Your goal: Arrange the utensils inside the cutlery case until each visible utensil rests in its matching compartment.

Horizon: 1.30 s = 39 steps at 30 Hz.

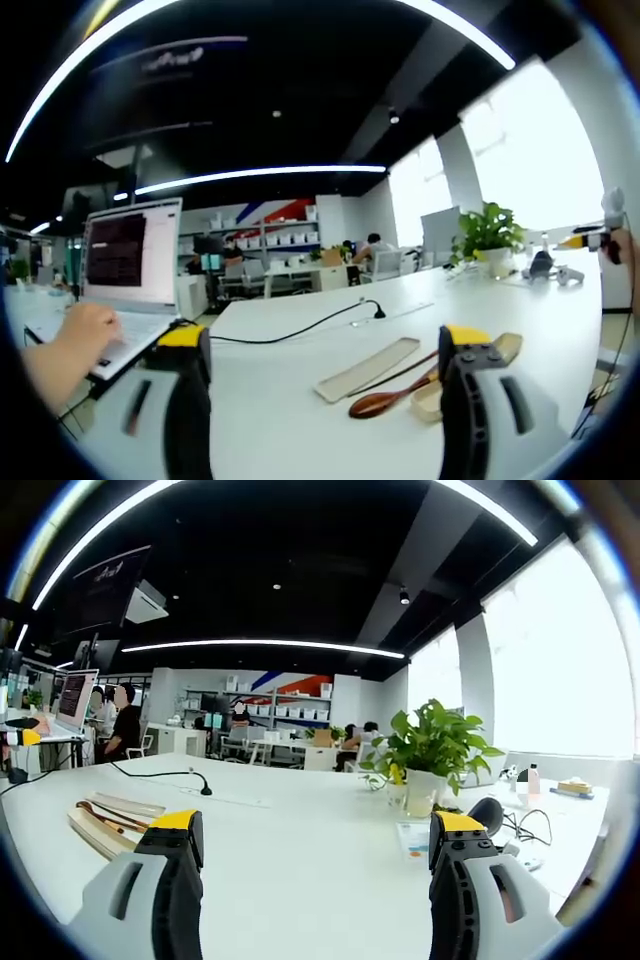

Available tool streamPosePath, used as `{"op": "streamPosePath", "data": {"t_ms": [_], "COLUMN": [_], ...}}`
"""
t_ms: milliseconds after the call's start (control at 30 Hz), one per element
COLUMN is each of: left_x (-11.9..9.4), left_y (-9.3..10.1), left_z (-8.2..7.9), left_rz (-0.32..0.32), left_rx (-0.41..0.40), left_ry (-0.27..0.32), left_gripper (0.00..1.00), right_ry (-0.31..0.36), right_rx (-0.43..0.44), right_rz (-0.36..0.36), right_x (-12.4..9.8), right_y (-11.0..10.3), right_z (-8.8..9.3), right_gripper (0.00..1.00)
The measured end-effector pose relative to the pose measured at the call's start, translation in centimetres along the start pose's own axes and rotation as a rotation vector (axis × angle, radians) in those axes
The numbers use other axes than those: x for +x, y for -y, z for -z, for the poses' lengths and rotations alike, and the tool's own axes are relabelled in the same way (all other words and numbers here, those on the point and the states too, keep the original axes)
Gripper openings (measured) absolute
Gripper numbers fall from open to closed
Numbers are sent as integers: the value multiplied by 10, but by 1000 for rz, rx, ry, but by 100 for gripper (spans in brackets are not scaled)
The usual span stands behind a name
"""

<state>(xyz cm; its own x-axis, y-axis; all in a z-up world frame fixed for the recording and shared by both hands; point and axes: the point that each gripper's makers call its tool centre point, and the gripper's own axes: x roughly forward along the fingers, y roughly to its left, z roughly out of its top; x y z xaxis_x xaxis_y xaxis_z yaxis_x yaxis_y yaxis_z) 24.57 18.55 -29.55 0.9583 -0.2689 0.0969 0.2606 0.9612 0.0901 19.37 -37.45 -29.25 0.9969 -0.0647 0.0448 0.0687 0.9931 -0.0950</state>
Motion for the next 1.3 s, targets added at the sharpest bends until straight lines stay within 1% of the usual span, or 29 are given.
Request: {"op": "streamPosePath", "data": {"t_ms": [133,333,567,667,733,800,867,967,1033,1133,1200,1267,1300], "left_x": [-1,0,1,1,1,2,3,5,5,6,8,11,13], "left_y": [-2,-4,-2,-2,-3,-3,-2,0,2,4,7,8,9], "left_z": [-4,-2,-1,-1,0,1,3,5,5,3,-1,-1,1], "left_rz": [-5,-12,-6,-3,-9,-10,-8,0,6,21,44,53,60], "left_rx": [-6,-5,-2,-3,-2,0,-3,-1,2,1,16,30,35], "left_ry": [15,9,3,1,2,-3,-6,-13,-13,-6,2,-2,-11], "left_gripper": [100,100,100,100,100,100,100,99,99,97,96,96,95], "right_ry": [-6,-9,-12,-2,13,17,19,19,17,-5,1,3,-7], "right_rx": [-1,0,7,-11,-35,-53,-52,-14,-7,-30,-38,-49,-52], "right_rz": [-7,-5,-14,-23,-5,-3,-13,-83,-114,-145,-154,-171,-184], "right_x": [1,2,3,-4,-11,-13,-13,-8,-4,3,7,11,14], "right_y": [-3,-3,-4,-4,0,0,-4,-22,-32,-46,-51,-56,-59], "right_z": [1,2,3,-3,-10,-12,-13,-12,-11,-8,-10,-11,-9], "right_gripper": [98,98,98,98,98,97,97,97,97,96,96,95,95]}}
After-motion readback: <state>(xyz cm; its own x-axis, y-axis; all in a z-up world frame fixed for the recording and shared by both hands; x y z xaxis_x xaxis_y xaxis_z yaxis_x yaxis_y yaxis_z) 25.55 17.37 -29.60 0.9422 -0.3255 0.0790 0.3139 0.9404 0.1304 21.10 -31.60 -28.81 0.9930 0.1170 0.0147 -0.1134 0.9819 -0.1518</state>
